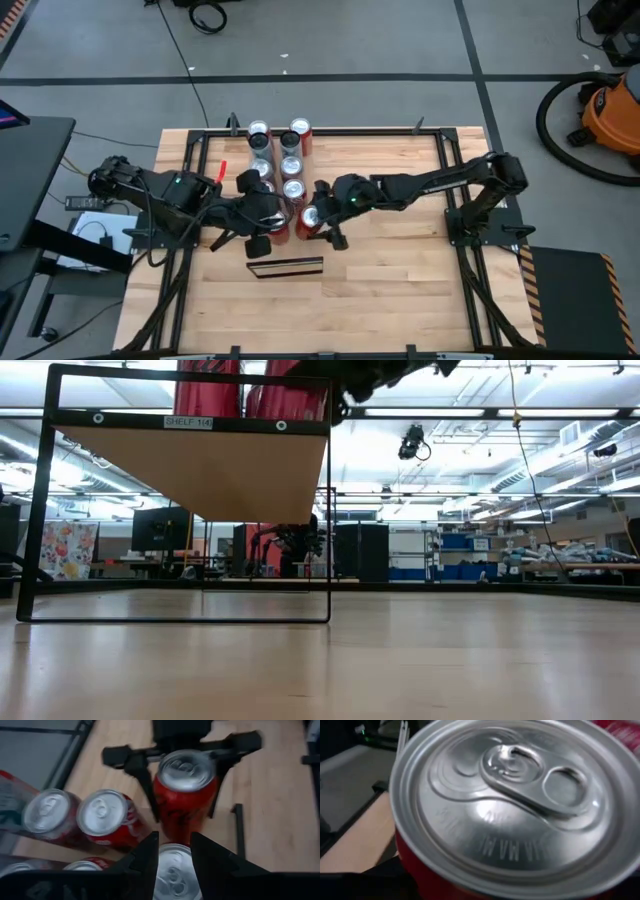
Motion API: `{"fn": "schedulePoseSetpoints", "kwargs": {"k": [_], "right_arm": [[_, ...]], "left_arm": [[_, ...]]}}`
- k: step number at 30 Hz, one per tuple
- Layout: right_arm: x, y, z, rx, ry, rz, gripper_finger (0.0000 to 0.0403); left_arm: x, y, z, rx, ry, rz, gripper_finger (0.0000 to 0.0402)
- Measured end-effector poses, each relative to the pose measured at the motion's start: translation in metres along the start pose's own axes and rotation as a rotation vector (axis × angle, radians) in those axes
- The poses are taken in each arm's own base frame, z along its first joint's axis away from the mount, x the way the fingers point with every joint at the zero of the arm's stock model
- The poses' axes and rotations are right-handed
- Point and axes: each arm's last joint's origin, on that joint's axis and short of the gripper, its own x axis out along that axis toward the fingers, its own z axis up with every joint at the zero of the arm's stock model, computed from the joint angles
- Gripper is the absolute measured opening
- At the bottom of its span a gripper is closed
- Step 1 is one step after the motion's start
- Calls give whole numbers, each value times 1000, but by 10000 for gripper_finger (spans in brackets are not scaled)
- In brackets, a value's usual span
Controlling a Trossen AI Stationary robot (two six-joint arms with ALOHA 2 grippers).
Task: Place canned beverage on shelf
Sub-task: Align the red and black soda can with the other red and black soda can on the shelf
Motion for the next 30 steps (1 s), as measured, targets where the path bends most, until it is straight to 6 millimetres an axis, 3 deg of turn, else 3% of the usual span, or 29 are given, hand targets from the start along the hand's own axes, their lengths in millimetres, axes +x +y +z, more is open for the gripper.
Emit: {"fn": "schedulePoseSetpoints", "kwargs": {"k": [6,12,20,30], "right_arm": [[12,-1,-2,-14,19,31,328],[12,-2,-3,-50,27,31,335],[11,-2,2,-93,-11,22,370],[4,-2,6,-100,-13,19,374]], "left_arm": [[0,-1,-1,-1,15,-35,121],[1,0,0,-7,9,-34,121],[22,-7,6,12,15,-2,121],[30,-7,6,22,37,23,121]]}}
